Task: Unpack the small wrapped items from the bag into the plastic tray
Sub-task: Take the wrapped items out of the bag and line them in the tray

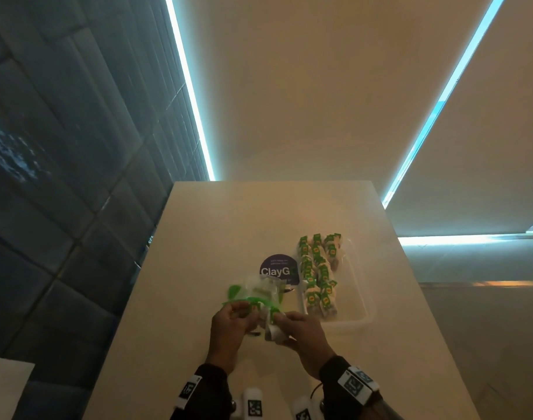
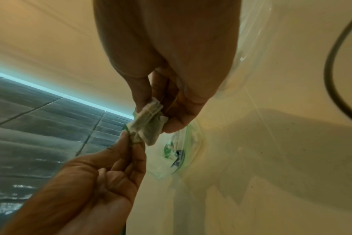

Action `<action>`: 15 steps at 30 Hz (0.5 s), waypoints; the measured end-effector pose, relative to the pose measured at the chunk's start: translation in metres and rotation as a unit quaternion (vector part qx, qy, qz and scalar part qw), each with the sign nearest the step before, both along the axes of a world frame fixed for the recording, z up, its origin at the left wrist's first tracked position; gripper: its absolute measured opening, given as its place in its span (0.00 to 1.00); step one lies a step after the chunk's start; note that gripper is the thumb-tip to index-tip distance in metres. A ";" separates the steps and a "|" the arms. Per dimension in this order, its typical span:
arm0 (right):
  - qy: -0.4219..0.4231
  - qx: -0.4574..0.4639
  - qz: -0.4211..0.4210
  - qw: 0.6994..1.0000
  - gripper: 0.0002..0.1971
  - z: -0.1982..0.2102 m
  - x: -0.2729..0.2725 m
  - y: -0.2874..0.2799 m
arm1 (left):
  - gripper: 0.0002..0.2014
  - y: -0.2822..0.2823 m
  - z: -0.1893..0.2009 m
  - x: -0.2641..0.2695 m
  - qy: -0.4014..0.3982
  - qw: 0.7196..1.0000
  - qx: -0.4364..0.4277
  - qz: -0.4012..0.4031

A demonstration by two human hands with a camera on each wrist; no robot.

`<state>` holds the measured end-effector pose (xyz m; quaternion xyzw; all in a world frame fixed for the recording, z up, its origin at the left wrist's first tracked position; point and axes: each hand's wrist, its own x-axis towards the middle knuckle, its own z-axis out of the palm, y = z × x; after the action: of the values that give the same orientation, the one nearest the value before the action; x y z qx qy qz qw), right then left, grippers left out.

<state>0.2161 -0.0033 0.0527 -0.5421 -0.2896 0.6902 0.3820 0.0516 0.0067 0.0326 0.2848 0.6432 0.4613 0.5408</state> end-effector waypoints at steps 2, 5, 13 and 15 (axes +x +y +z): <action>-0.031 0.017 -0.007 0.999 0.11 -0.001 0.003 0.002 | 0.08 0.001 0.001 -0.002 0.075 0.997 0.019 -0.020; -0.058 0.063 0.003 0.996 0.10 0.002 0.006 0.007 | 0.09 0.003 0.007 -0.002 0.149 0.985 0.038 -0.076; -0.046 0.052 0.030 0.997 0.09 0.009 0.004 0.012 | 0.03 0.005 0.022 0.009 0.124 0.985 0.031 -0.116; -0.040 0.037 0.025 0.998 0.12 0.008 0.005 0.012 | 0.03 0.005 0.023 0.009 0.118 0.986 0.035 -0.115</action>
<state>0.2210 0.0089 0.0603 -0.5471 -0.3434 0.6663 0.3726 0.0610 0.0117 0.0556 0.4278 0.6492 0.3812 0.5001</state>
